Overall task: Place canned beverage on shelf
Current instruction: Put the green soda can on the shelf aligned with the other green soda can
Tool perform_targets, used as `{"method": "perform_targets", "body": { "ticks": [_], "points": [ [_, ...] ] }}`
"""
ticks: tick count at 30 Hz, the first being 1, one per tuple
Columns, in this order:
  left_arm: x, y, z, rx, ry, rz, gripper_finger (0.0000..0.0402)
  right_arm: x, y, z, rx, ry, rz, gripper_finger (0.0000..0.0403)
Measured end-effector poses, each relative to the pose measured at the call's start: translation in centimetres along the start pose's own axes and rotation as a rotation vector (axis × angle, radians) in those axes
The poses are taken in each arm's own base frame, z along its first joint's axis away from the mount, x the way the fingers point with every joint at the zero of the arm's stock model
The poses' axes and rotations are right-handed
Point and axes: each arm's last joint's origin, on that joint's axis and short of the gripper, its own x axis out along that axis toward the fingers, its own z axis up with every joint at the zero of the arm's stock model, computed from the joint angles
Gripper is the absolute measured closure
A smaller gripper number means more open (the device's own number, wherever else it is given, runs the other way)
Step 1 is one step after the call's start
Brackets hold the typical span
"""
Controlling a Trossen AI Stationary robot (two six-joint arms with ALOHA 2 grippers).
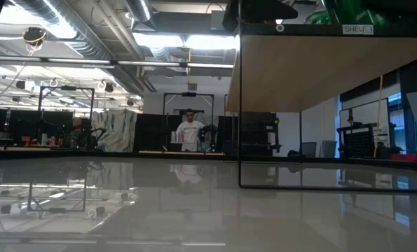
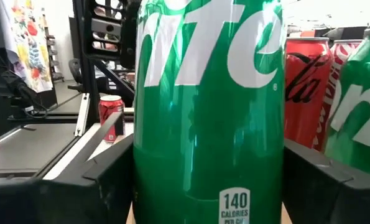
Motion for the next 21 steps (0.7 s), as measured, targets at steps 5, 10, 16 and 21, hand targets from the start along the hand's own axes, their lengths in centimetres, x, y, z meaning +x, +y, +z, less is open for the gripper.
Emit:
{"method": "perform_targets", "body": {
  "ticks": [5,10,16,21],
  "points": [
    [0.0,0.0,0.04,-0.002,-0.003,-0.001,0.0154,0.0,-0.01,-0.12,-0.008,0.01,-0.005,0.0095],
    [0.03,0.02,0.07,-0.004,-0.006,-0.001,0.0154,-0.01,0.01,-0.36,-0.025,0.03,-0.004,0.0089],
    [0.1,0.18,0.2,-0.008,-0.011,0.002,0.0154,-0.02,0.03,-0.78,-0.057,0.063,-0.001,0.0087],
    [0.14,0.26,0.25,-0.009,-0.012,0.003,0.0154,-0.02,0.03,-0.85,-0.065,0.071,-0.001,0.0087]
  ]
}}
